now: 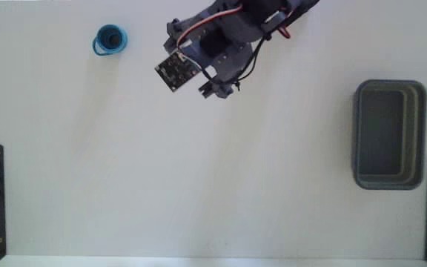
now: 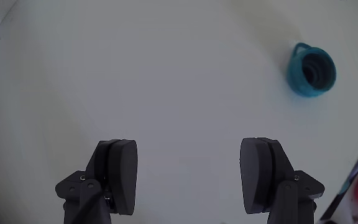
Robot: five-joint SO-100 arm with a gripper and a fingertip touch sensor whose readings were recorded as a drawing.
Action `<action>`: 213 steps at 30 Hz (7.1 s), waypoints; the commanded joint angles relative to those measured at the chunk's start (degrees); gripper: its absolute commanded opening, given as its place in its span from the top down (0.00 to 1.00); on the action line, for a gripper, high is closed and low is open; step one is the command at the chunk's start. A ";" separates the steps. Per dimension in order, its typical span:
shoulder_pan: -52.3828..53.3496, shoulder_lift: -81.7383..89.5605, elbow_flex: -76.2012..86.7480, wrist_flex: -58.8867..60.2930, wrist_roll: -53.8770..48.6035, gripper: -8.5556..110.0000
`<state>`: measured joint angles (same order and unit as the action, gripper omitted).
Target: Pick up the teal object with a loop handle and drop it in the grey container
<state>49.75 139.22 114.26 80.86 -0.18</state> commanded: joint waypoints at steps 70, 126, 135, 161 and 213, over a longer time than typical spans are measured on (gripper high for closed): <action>25.86 2.90 0.30 1.10 0.18 0.00; 25.10 -40.65 -20.30 -21.85 0.18 0.00; 25.06 -46.38 -25.45 -22.43 0.18 0.00; 25.06 -50.02 -27.83 -23.68 0.18 0.00; 25.06 -51.26 -14.16 -38.60 0.18 0.01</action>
<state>74.09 85.87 100.28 42.98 -0.26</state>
